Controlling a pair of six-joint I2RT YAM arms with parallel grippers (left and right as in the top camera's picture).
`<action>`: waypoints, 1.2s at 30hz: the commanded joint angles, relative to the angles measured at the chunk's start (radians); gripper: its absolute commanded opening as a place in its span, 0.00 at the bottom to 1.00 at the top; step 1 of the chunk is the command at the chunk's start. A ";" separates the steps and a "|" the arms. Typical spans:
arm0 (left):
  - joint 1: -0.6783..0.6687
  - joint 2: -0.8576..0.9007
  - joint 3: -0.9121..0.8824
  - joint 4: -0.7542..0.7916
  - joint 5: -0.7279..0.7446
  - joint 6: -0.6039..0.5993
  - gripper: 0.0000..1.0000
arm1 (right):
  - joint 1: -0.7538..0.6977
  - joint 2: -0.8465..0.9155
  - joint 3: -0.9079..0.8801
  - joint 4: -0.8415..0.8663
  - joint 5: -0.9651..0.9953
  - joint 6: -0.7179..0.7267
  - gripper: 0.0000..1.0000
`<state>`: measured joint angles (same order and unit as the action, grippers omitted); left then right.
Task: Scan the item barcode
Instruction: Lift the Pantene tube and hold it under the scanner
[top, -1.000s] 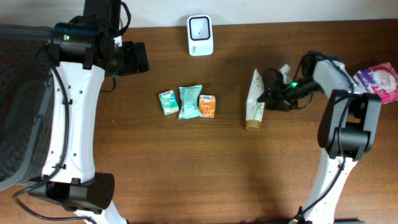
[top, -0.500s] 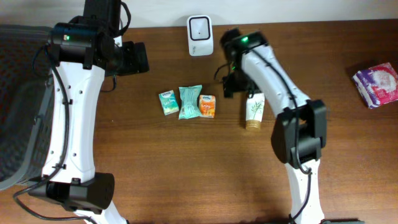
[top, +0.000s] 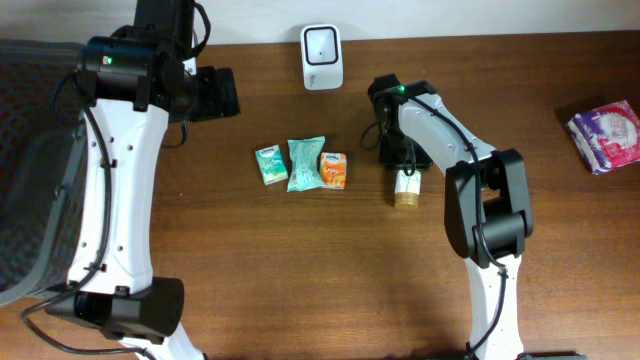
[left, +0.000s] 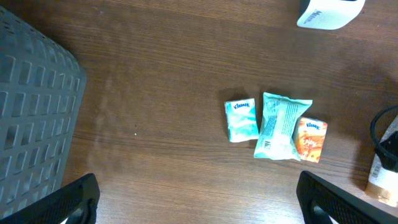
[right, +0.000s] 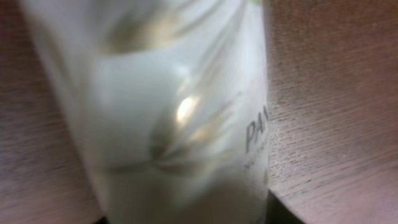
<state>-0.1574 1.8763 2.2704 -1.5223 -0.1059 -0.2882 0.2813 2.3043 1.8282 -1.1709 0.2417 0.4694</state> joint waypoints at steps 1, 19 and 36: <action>0.003 -0.006 0.007 0.002 -0.007 -0.003 0.99 | -0.007 -0.009 0.085 -0.035 -0.030 -0.064 0.13; 0.003 -0.006 0.007 0.002 -0.007 -0.003 0.99 | -0.204 -0.009 0.420 -0.121 -1.574 -0.683 0.07; 0.003 -0.006 0.007 0.002 -0.007 -0.003 0.99 | -0.104 -0.009 0.420 0.357 -1.704 -0.670 0.10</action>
<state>-0.1574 1.8763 2.2704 -1.5219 -0.1059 -0.2882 0.1814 2.3161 2.2215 -0.8219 -1.4342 -0.2134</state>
